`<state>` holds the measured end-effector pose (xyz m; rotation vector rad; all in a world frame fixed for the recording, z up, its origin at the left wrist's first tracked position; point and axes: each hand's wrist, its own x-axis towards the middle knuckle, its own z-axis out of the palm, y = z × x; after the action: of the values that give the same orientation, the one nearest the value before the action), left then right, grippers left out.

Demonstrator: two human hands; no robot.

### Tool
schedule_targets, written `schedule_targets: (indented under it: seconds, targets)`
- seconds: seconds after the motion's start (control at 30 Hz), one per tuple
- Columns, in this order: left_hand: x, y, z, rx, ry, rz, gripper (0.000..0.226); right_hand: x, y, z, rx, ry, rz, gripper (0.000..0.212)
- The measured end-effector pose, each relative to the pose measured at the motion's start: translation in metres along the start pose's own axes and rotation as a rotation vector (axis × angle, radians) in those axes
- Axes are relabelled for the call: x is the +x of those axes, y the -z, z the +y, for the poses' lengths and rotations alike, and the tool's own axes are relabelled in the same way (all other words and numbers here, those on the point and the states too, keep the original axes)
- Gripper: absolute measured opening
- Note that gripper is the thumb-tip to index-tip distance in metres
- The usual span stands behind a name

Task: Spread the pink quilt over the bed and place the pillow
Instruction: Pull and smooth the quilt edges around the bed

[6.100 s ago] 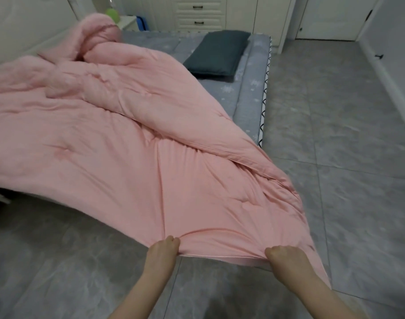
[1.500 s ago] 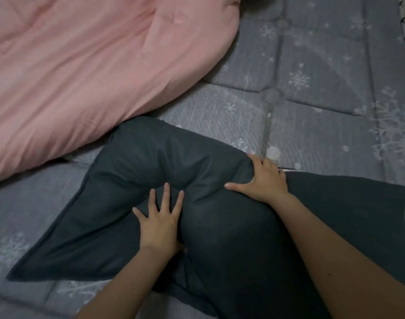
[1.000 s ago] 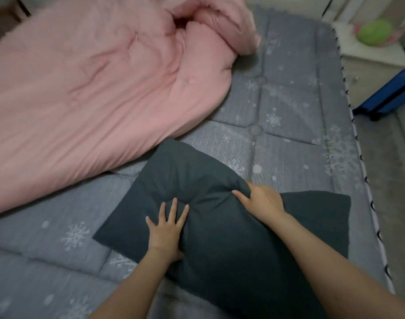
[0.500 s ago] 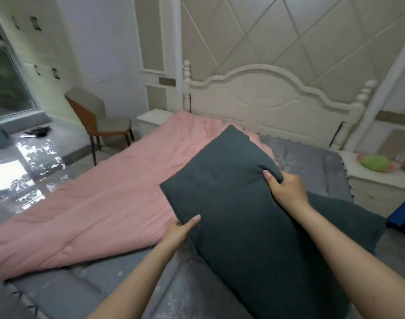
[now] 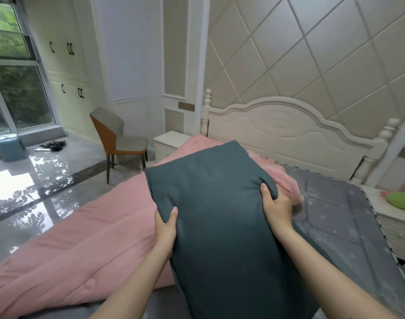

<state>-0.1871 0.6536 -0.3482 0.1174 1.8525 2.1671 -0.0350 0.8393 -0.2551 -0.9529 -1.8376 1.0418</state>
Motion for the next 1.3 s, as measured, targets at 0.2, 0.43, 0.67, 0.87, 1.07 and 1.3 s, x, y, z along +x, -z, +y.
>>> schedule_targets:
  seconds: [0.2,0.43,0.67,0.87,1.07,1.3]
  targets:
    - [0.068,0.033,0.018,0.053,-0.202,0.025,0.043,-0.007,-0.072,0.008,0.108,-0.11,0.084,0.032]
    - [0.136,0.043,0.056,0.139,-0.311,0.017,0.047,0.008,-0.125,-0.005,0.075,-0.128,0.158,0.039]
    - [0.217,0.01,0.187,0.184,-0.562,-0.058,0.046,0.106,-0.159,-0.088,0.158,-0.085,0.209,0.041]
    - [0.349,-0.059,0.317,0.519,-0.445,-0.16,0.071,0.286,-0.17,-0.178,-0.128,-0.035,0.026,0.071]
    - [0.372,-0.04,0.18,0.839,-0.35,-0.212,0.061,0.278,-0.194,-0.088,-0.416,0.127,-0.277,0.063]
    - [0.368,0.025,0.001,1.012,-0.102,-0.233,0.055,0.207,-0.239,0.05,-0.588,-0.026,-0.544,0.051]
